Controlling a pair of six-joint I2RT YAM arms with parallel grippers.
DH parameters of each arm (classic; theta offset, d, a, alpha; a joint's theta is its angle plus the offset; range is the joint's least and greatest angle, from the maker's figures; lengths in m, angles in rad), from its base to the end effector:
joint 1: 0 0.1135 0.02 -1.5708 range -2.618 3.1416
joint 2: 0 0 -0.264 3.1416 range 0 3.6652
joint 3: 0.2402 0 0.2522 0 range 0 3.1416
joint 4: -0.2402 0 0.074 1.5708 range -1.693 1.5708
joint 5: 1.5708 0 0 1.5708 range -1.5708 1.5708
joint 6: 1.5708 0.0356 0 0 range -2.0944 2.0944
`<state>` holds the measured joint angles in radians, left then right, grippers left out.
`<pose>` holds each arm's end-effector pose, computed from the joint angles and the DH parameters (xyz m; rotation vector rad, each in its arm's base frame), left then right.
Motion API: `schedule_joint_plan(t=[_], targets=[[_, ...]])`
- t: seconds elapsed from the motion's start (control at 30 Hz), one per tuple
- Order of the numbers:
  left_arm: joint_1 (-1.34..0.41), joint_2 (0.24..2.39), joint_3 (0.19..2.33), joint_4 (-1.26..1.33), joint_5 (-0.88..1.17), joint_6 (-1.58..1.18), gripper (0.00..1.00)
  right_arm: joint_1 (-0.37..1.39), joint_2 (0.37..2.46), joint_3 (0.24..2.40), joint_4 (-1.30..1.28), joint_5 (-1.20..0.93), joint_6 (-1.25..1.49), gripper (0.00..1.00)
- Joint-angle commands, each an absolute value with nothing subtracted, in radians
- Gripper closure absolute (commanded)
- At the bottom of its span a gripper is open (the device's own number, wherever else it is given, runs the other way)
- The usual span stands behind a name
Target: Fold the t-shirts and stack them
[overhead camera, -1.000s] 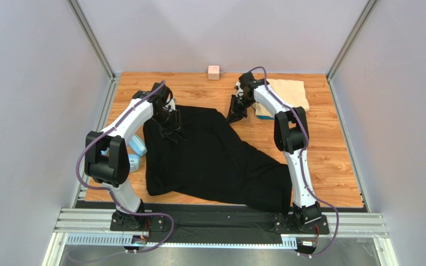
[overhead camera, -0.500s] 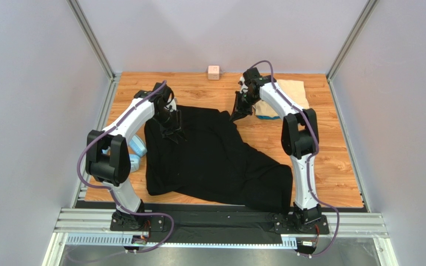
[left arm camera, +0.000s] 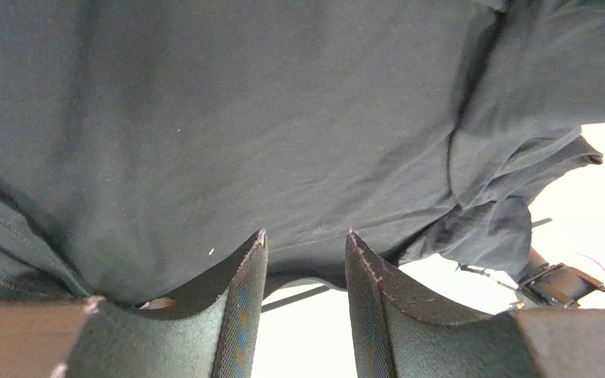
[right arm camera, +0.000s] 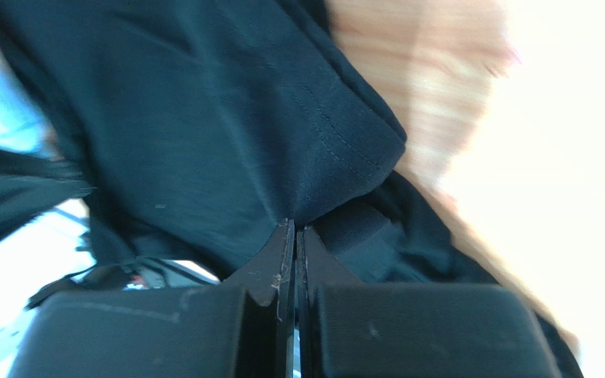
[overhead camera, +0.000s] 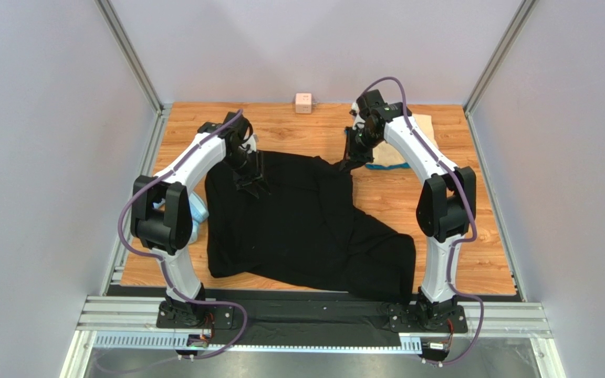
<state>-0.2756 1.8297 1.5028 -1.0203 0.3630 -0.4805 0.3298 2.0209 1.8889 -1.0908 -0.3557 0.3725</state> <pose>0.3455 -0.1108 0.2423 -0.2455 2.9933 -0.6366 0.3954 0.1485 0.2775 -0.0293 2.8667 0.6569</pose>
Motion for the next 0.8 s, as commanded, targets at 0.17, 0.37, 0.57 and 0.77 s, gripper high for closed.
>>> schedule_joint_plan(t=[0.17,0.37,0.57,0.77], targets=[[-0.282,1.835,1.548,-1.025,0.380,-0.453,0.52,0.255,1.945,1.720,-1.193,-0.199,0.374,1.00],[-0.282,1.844,1.526,-1.011,0.385,-0.454,0.52,0.282,1.942,1.545,-1.209,-0.359,0.331,0.89],[-0.282,1.852,1.535,-1.008,0.391,-0.454,0.52,0.293,1.869,1.563,-1.189,-0.308,0.345,0.64],[-0.282,1.848,1.537,-1.011,0.393,-0.456,0.52,0.233,1.845,1.646,-1.167,-0.219,0.356,0.53]])
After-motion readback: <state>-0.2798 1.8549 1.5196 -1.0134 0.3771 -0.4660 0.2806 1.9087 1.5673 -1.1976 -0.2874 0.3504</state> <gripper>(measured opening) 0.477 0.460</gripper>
